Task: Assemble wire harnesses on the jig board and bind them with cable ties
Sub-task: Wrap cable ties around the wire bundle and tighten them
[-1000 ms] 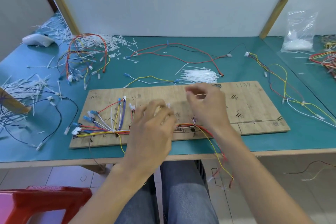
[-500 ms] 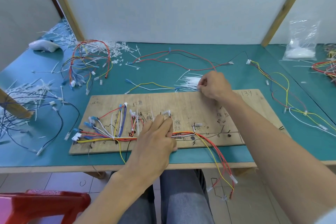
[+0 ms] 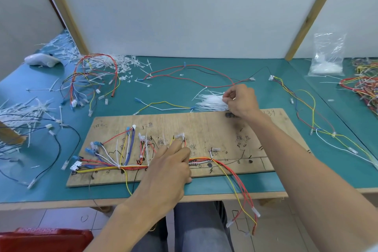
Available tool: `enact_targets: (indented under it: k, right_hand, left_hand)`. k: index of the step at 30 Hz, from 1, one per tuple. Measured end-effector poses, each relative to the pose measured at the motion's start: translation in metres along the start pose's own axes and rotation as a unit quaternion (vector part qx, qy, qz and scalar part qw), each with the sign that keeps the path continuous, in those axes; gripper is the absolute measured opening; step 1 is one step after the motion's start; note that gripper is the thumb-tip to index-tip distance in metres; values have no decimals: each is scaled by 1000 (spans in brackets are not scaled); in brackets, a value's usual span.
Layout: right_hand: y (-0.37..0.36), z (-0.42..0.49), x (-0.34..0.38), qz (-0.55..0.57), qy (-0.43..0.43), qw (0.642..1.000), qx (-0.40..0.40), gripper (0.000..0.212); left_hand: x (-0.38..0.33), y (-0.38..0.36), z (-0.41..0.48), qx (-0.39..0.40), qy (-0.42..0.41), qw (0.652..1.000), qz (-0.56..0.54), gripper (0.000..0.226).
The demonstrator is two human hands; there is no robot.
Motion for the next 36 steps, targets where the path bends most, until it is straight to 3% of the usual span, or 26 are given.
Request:
enact_targets:
  k: [6,9,11,13,16,17,20,23,25,27,31,36]
  right_hand:
    - [3,-2,1,-43,40,998,-25,12]
    - [10,-13,11,-41,91,994,-40,15]
    - [12,-29,23,-26,149,989,2,15]
    - [14,-55,34,-18,208,976,58,16]
    - [21,-98,42,-3,260,958,122,16]
    - [23,-111,44,-5,275,952,137,17]
    - [28,-143,48,-14,312,933,179,22]
    - [34,-158,47,0,326,927,188,24]
    - [36,-163,43,51,313,927,200,21]
    - [35,-167,36,182,258,916,246,16]
    - [23,-170,15,438,108,848,279,25]
    - [-1,-179,1,564,-9,777,280,28]
  left_hand:
    - [-3,8,1,23,-2,1000,-15,35]
    - [-2,1,2,55,-11,998,-15,13]
    - [2,0,1,102,16,994,-26,25]
    - [2,8,0,56,15,998,-35,30]
    - [13,42,-7,-159,78,982,-67,23]
    - [17,48,-8,-192,107,974,-58,25]
    - [20,52,-2,-154,121,980,-19,28]
    - [8,42,-2,-118,99,985,-82,11]
    - [5,37,-7,-126,114,977,-132,9]
    - [8,34,-13,-166,162,954,-191,12]
    - [7,24,-20,-215,212,911,-282,15]
    - [2,18,-20,-236,229,891,-314,16]
Point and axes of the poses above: each hand's wrist, its own z-axis towards the middle knuckle, its own y-axis out of the back of the hand, x = y × z, the point moved 5 cm from there along z, towards the middle knuckle, and after that the axes turned 11 degrees about -y, right-handed, at the moved point
